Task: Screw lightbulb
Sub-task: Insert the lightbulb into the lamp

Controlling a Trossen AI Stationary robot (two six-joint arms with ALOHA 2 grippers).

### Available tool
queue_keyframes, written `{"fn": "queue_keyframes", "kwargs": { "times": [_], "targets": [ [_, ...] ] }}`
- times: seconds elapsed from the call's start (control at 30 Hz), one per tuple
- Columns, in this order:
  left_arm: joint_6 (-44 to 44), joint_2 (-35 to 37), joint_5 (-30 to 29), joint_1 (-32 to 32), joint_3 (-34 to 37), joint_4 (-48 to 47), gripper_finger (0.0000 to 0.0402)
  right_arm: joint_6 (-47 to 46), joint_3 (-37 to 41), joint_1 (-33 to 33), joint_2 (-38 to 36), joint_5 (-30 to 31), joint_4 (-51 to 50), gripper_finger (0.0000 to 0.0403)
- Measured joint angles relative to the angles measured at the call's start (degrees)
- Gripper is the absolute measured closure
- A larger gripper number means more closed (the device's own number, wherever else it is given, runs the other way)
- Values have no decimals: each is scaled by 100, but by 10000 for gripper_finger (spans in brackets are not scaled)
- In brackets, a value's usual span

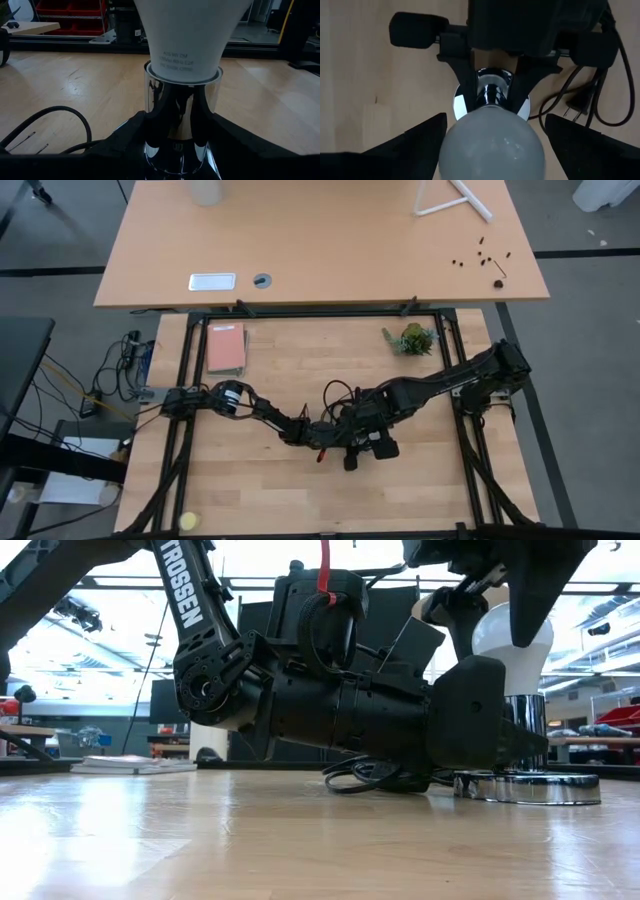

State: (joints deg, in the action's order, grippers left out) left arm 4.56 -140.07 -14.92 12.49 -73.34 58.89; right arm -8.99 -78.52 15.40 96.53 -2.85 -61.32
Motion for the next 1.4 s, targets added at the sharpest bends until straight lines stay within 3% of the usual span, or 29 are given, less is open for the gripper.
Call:
{"fn": "queue_keyframes", "kwargs": {
  "times": [0.63, 1.1, 1.4],
  "targets": [
    [17, 2, -7, 0, -2, 0, 204, 191, 343, 0, 0, 57, 314, 60],
    [30, 2, -17, -4, -2, -4, 204, 310, 341, -59, 258, -149, 244, 141],
    [33, 2, -15, -4, -2, -7, 204, -902, 337, -66, 258, -114, 138, 136]
  ]
}}
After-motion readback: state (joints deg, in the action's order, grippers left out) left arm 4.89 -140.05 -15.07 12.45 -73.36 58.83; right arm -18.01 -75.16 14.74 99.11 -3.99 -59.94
